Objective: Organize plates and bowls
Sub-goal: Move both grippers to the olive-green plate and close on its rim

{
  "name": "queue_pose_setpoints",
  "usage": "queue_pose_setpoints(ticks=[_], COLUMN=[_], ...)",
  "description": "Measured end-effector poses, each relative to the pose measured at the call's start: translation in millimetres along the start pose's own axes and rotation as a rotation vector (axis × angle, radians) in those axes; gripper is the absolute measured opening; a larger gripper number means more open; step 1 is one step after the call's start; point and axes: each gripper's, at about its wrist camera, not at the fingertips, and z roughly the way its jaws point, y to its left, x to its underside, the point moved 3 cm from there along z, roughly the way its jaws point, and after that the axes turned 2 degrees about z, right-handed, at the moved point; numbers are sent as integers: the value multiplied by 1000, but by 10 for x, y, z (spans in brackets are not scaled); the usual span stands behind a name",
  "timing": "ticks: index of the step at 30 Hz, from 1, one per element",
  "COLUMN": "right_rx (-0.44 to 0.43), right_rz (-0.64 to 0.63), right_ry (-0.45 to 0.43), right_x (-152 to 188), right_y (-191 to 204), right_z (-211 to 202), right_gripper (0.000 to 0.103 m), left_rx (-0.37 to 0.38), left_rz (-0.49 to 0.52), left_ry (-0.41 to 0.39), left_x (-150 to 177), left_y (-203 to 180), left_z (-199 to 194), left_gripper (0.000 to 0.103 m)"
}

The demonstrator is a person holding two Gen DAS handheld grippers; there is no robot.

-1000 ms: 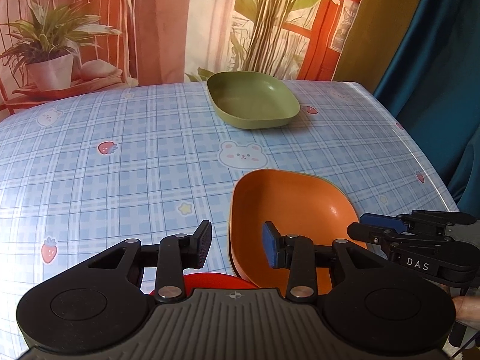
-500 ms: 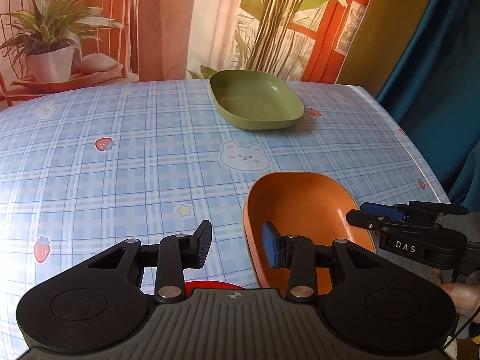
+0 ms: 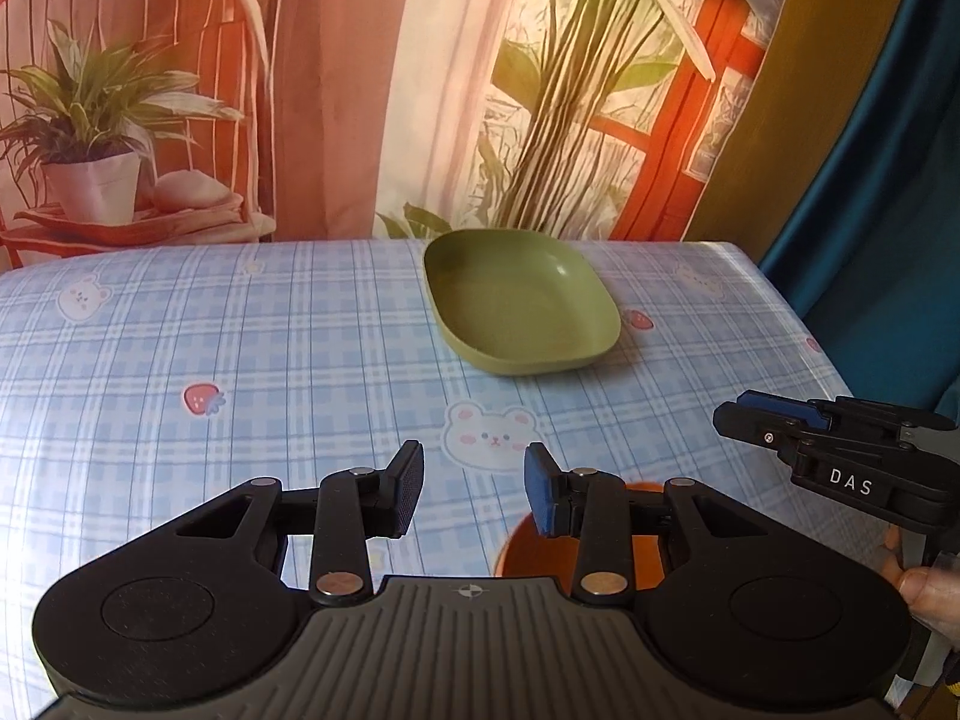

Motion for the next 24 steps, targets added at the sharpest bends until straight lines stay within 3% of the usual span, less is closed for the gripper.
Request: queue_pose_setpoints(ticks=[5, 9, 19, 24], right_rx=[6, 0, 12, 15], right_rz=[15, 37, 91, 107], right_ry=[-45, -24, 38, 47], right_x=[-348, -469, -523, -536], right_y=[-120, -188, -297, -381], right_z=[285, 639, 1313, 1462], right_gripper=[24, 24, 24, 24], left_rx=[-30, -38, -57, -57], left_rz=[-35, -80, -114, -113], left_ry=[-38, -24, 41, 53], left_x=[-330, -499, -570, -579], left_y=[123, 193, 250, 254], left_z=[274, 608, 1274, 1404], left_gripper=[39, 38, 38, 30])
